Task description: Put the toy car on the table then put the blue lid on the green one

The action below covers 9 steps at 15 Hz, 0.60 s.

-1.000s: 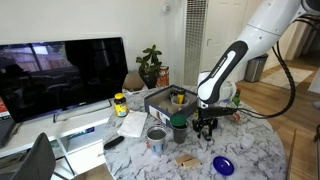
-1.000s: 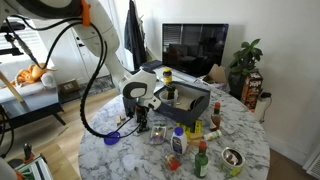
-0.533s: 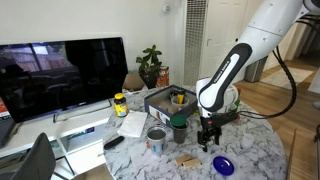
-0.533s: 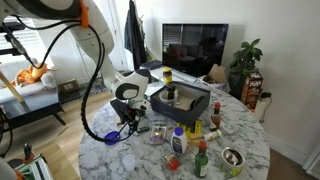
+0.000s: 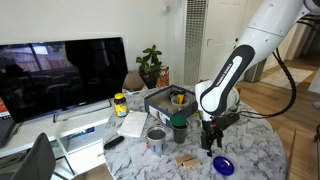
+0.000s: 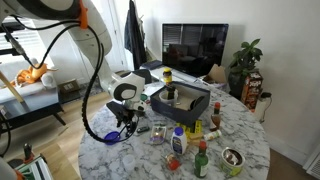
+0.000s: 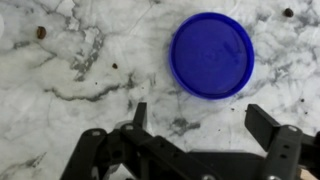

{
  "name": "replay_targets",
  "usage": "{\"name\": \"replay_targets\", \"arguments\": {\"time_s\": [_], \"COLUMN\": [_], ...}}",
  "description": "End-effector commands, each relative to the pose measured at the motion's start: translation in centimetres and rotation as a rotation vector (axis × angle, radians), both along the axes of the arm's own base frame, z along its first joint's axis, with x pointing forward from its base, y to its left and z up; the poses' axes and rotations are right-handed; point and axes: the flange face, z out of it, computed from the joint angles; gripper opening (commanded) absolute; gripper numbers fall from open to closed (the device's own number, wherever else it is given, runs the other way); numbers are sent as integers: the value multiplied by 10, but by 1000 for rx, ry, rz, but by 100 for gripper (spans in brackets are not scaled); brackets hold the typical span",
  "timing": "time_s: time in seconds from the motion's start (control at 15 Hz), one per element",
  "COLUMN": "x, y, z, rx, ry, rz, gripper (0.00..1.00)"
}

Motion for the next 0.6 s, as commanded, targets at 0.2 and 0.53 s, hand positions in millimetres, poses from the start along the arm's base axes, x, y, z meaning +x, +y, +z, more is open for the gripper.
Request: {"name": "replay_targets", "arguments": {"time_s": [0.2, 0.53], "x": [-11, -30], "y": [15, 15], "z": [-9, -18], "rx": [69, 68], "ry": [-20, -34], "rz": [106, 186], "gripper": [100, 100]}}
